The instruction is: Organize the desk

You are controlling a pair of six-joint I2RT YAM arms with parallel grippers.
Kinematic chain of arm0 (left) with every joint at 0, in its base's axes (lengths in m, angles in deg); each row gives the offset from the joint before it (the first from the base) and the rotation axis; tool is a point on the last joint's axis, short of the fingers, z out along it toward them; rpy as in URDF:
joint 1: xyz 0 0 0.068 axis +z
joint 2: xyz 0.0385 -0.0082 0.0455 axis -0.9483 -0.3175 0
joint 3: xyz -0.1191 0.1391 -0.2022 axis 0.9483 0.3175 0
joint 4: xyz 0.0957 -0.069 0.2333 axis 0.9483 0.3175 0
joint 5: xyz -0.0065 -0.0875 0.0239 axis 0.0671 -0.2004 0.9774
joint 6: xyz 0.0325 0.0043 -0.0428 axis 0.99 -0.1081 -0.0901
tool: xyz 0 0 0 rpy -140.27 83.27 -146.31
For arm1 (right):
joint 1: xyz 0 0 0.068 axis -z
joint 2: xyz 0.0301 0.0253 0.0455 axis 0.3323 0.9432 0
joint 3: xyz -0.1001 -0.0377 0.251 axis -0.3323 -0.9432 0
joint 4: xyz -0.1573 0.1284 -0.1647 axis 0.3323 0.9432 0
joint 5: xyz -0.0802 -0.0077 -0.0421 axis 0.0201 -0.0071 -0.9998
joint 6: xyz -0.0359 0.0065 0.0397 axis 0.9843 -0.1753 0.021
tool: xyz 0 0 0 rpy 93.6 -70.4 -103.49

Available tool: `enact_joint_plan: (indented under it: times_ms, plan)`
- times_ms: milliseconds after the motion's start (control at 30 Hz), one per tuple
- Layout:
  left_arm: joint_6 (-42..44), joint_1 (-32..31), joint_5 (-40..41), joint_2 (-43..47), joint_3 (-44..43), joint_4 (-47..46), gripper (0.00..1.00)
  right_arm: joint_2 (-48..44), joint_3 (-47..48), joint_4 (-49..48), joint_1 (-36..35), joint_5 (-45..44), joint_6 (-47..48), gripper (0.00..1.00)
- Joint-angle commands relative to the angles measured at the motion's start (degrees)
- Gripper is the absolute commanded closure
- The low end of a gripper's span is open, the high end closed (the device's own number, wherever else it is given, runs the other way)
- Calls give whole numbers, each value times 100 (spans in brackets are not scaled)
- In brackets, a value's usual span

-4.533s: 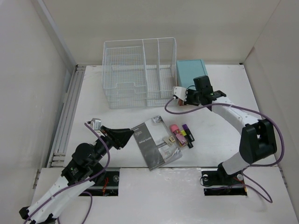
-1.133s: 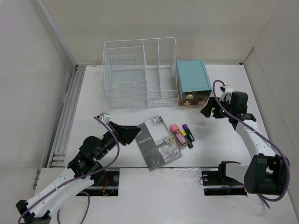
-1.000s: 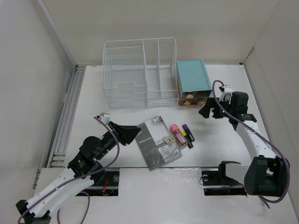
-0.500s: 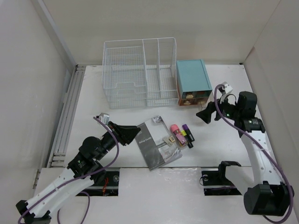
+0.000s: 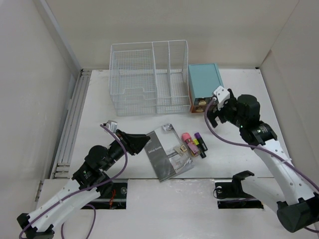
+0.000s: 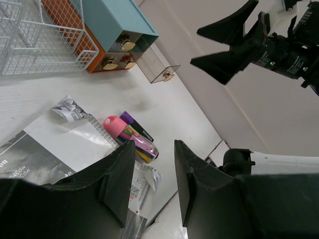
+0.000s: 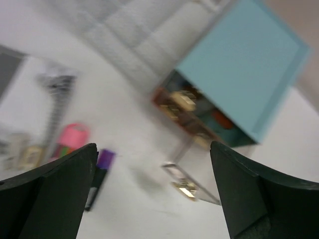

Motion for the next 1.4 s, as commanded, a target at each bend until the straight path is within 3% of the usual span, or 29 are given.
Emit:
enact_joint_plan:
  times_ms: [0, 33, 133, 167, 233, 300, 467, 700, 1033, 1367]
  plan:
    - [89, -27, 14, -46, -151, -221, 66, -59, 18, -1147, -112, -2260, 847, 1]
    - [89, -27, 14, -46, -151, -221, 66, 185, 201, -1148, -112, -2385, 847, 1]
    - [89, -27, 14, -99, -151, -221, 66, 808, 1016, -316, -50, -1502, 358, 0]
    - [89, -27, 14, -99, -203, -221, 66, 950, 1150, 9, -233, -959, 251, 4]
    - [89, -27, 14, -99, -204, -221, 67, 1188, 1292, 222, -646, -901, 31, 13]
    - [89, -27, 14, -99, -204, -169, 67, 1566, 1450, 642, -1207, -753, -93, 15]
    - [36, -27, 119, 94, -204, -37, 67, 2514, 1565, 1443, -1368, -250, -577, 38]
    - [36, -27, 172, 209, -204, 121, 67, 3096, 1257, 1515, -1676, -689, -1139, 38]
    - [36, -27, 172, 437, -99, 227, 68, 4256, 1775, 2393, -2054, -945, -1166, 34]
    - [141, -27, 277, 683, -98, 412, 68, 4687, 1829, 2262, -2107, -1112, -1412, 34]
